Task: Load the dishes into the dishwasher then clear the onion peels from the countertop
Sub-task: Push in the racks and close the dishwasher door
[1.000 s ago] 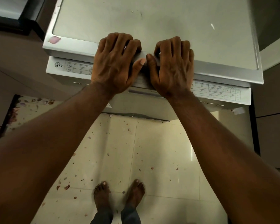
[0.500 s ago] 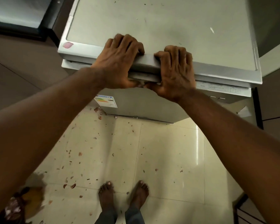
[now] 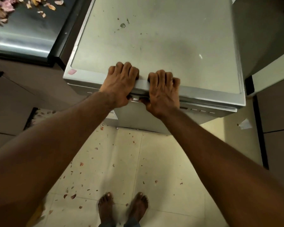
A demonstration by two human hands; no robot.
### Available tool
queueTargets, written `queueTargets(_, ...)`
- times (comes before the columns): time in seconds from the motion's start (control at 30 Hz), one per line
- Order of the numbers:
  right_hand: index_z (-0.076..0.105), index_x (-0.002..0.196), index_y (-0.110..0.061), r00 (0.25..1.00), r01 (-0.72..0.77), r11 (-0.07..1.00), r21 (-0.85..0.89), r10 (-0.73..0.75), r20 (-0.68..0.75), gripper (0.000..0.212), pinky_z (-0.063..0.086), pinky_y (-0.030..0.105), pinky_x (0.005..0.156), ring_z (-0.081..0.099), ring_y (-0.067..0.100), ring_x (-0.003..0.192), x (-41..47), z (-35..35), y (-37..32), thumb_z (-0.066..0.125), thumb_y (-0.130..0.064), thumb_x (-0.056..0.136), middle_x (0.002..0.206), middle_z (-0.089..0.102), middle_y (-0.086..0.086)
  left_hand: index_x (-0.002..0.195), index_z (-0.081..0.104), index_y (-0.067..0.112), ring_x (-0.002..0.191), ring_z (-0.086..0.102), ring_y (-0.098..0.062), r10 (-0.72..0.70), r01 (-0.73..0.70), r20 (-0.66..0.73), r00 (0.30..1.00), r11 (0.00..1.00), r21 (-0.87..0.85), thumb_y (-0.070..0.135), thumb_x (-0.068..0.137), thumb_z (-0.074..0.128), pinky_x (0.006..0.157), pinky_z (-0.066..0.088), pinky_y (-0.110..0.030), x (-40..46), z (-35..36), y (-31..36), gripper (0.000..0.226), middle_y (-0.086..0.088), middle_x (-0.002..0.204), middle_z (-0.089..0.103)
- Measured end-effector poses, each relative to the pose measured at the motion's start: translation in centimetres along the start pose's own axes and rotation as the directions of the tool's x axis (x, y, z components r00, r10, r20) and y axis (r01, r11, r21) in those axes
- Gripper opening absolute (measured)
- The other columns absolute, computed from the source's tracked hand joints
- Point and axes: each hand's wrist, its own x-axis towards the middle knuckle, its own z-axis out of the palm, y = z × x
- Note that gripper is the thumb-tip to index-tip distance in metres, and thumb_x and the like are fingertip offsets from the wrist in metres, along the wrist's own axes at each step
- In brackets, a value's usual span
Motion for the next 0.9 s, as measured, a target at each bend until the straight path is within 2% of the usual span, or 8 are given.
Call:
queueTargets(0.43, 0.044, 0.120, -0.021, 0.994, -0.065, 0.996, 0.065, 0.060, 0.087, 0.068, 0.036, 0.042, 0.091, 0.042, 0.027, 0.105, 0.4, -1.0, -0.4, 0.078, -0.059, 0.074, 0.117, 0.043, 0.005, 0.134, 0.034, 0.020, 0.119, 0.038, -0.027, -0.100, 0.099, 0.110, 0.989, 0.995, 0.015, 0.027, 0.070, 0.085, 0.106, 0.035, -0.040, 0.5, -0.9, 1.2, 0.082, -0.006, 0.129, 0.036)
queueTargets(0.6, 0.042, 0.121, -0.023, 0.974, -0.121, 0.992, 0.040, 0.111, 0.200, 0.066, 0.037, 0.042, 0.091, 0.040, 0.026, 0.106, 1.0, -2.7, -1.2, 0.076, -0.058, 0.076, 0.119, 0.041, 0.005, 0.131, 0.035, 0.021, 0.118, 0.039, -0.027, -0.018, 0.020, 0.148, 0.989, 1.000, -0.011, 0.026, 0.071, 0.084, 0.103, 0.037, -0.039, 0.5, -2.2, 0.2, 0.078, -0.004, 0.128, 0.037)
queueTargets(0.73, 0.043, 0.124, -0.018, 0.947, -0.079, 0.994, -0.073, 0.098, 0.305, 0.064, 0.041, 0.042, 0.089, 0.044, 0.028, 0.107, 2.1, -4.5, -1.8, 0.074, -0.053, 0.081, 0.121, 0.044, 0.008, 0.132, 0.037, 0.019, 0.118, 0.042, -0.027, 0.065, -0.061, 0.171, 0.983, 0.998, -0.024, 0.027, 0.075, 0.085, 0.104, 0.039, -0.039, 0.5, -3.4, -0.8, 0.074, -0.005, 0.129, 0.040)
queueTargets(0.9, 0.046, 0.126, -0.012, 0.933, -0.061, 0.990, -0.125, 0.101, 0.347, 0.067, 0.046, 0.044, 0.090, 0.049, 0.031, 0.104, 2.5, -5.4, -2.4, 0.077, -0.051, 0.081, 0.120, 0.050, 0.012, 0.129, 0.040, 0.017, 0.112, 0.044, -0.026, 0.084, -0.083, 0.134, 0.987, 0.996, -0.014, 0.023, 0.077, 0.082, 0.097, 0.040, -0.038, 0.5, -2.9, -1.0, 0.067, -0.006, 0.126, 0.045)
